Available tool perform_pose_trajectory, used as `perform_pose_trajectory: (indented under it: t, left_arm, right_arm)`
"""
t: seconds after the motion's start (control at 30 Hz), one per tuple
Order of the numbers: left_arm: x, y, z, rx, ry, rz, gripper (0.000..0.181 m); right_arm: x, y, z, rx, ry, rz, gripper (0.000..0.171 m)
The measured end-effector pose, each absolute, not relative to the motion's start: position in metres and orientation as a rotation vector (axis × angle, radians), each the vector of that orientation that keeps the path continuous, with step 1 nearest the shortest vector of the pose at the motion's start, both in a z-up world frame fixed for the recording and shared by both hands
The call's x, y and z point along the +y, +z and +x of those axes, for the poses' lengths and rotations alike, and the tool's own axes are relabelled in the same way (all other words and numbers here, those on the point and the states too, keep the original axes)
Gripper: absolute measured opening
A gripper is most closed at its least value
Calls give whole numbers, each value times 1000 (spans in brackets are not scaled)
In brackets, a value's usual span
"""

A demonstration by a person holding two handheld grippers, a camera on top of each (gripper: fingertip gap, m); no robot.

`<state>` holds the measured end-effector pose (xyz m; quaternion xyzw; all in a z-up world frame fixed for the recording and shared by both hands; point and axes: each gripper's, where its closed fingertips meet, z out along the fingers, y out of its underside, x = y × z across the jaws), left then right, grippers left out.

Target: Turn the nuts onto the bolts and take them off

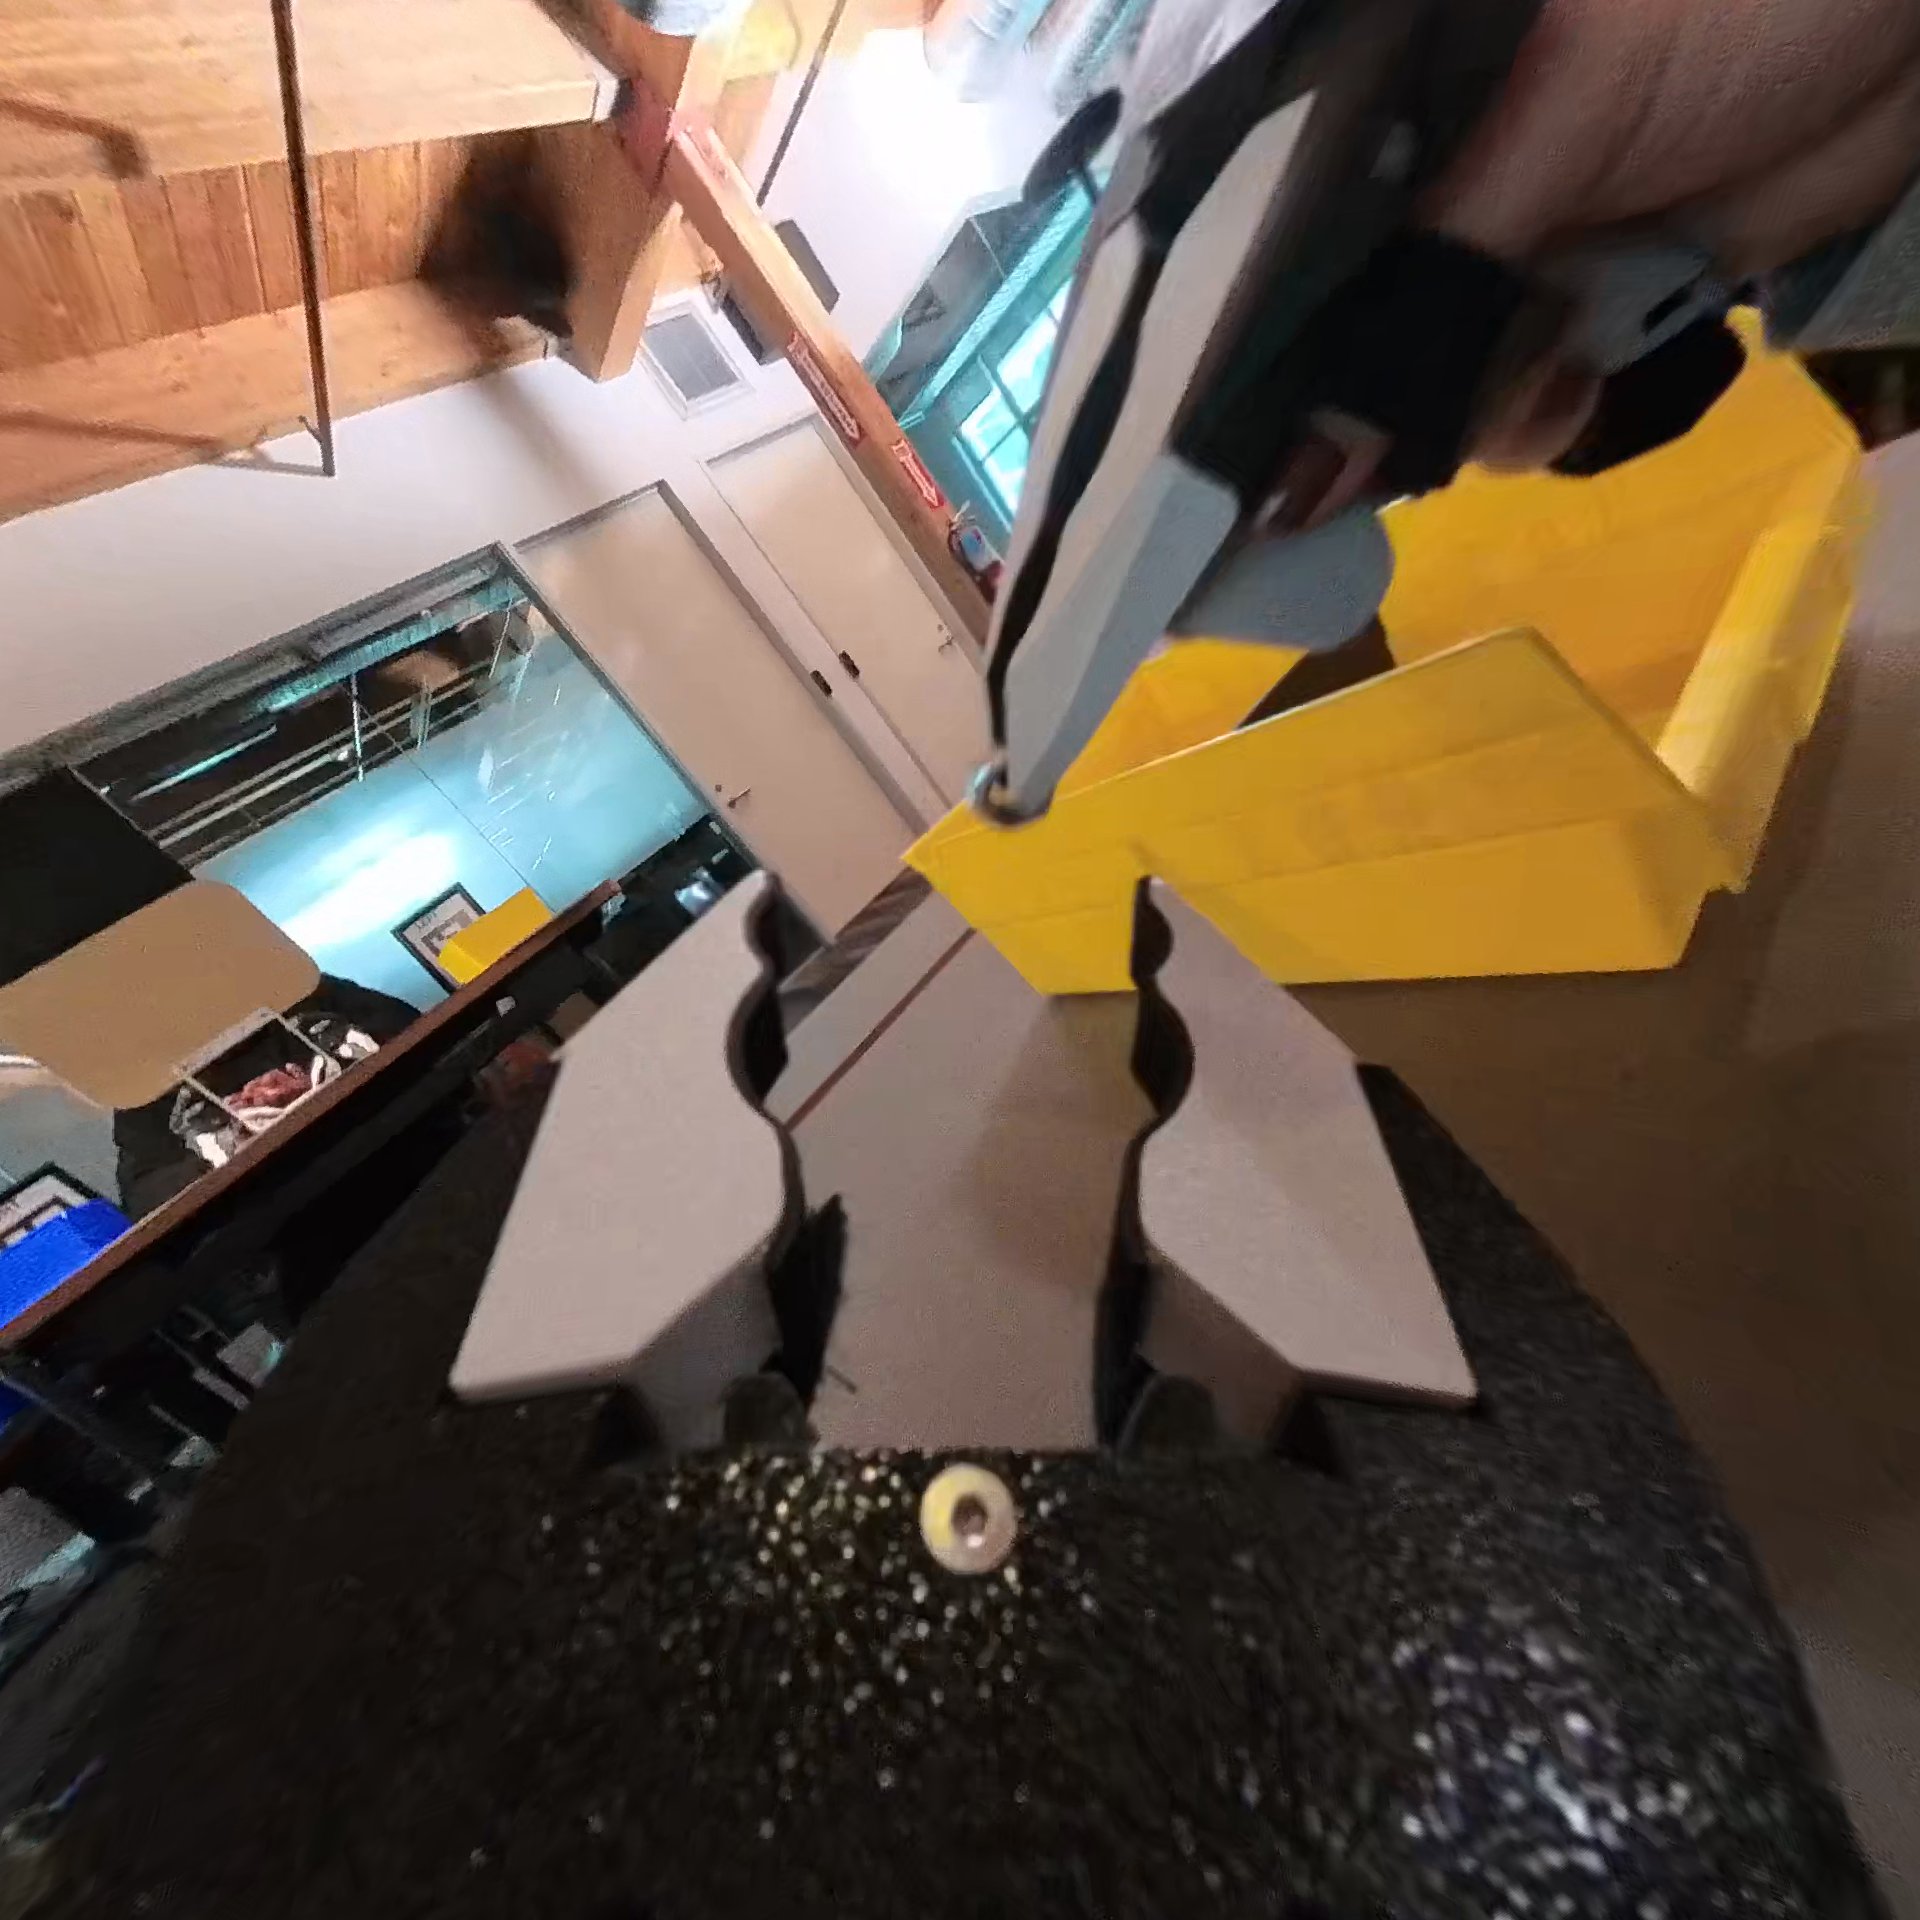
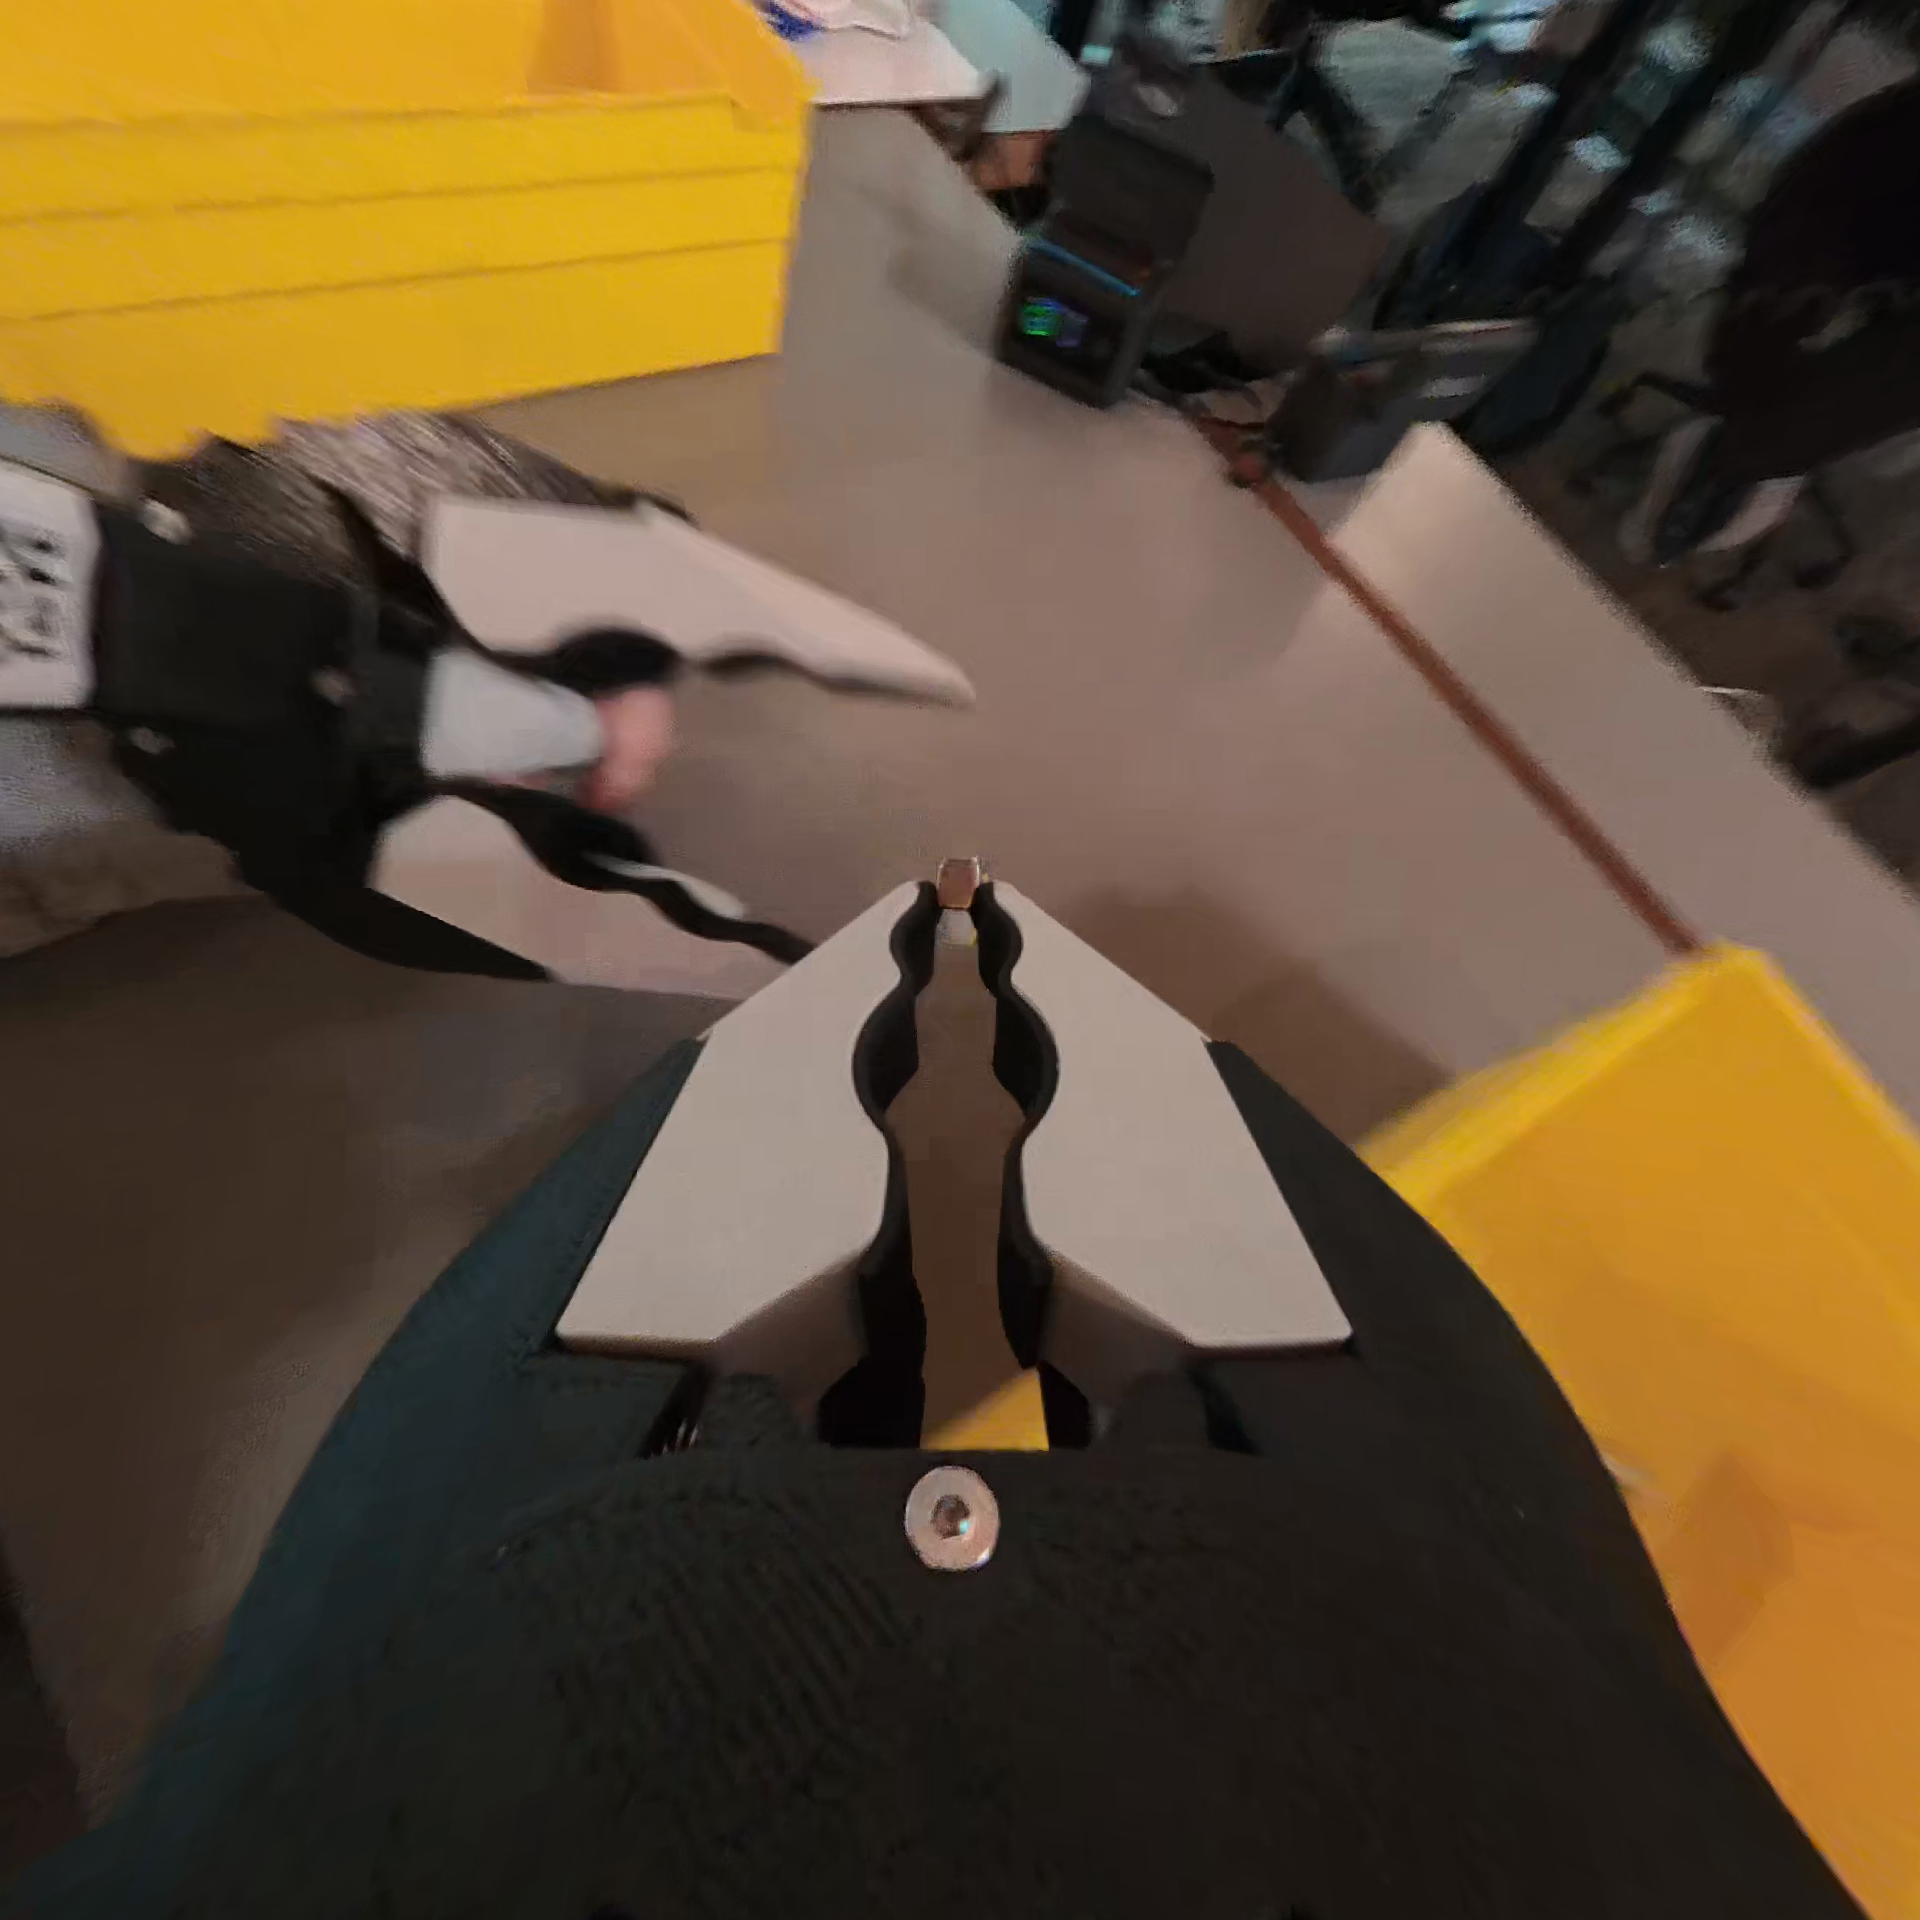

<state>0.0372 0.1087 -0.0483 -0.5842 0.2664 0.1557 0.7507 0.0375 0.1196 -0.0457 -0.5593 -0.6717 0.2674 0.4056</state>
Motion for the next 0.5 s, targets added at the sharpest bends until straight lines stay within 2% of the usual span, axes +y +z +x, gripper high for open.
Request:
perform_pose_trajectory:
  t: [0.03,0.1,0.2,0.33,0.37,0.5]
  left_arm:
    - [110,-49,34,561,332,-1293,76]
    - [112,-52,30,546,307,-1312,80]
    - [116,-54,26,510,266,-1337,78]
    - [120,-60,10,434,261,-1389,71]
    - [120,-60,7,414,244,-1394,71]
    - [119,-57,-4,343,196,-1397,70]
  right_arm:
    - [139,-35,54,-1631,585,-1433,6]
    - [185,-30,102,-1512,411,-1604,6]
    - [220,-81,169,-1494,317,-2037,6]
    - [244,-132,182,-1490,304,-2245,8]
    - [250,-135,181,-1449,290,-2250,18]
    - [256,-91,157,-1190,475,-2050,25]
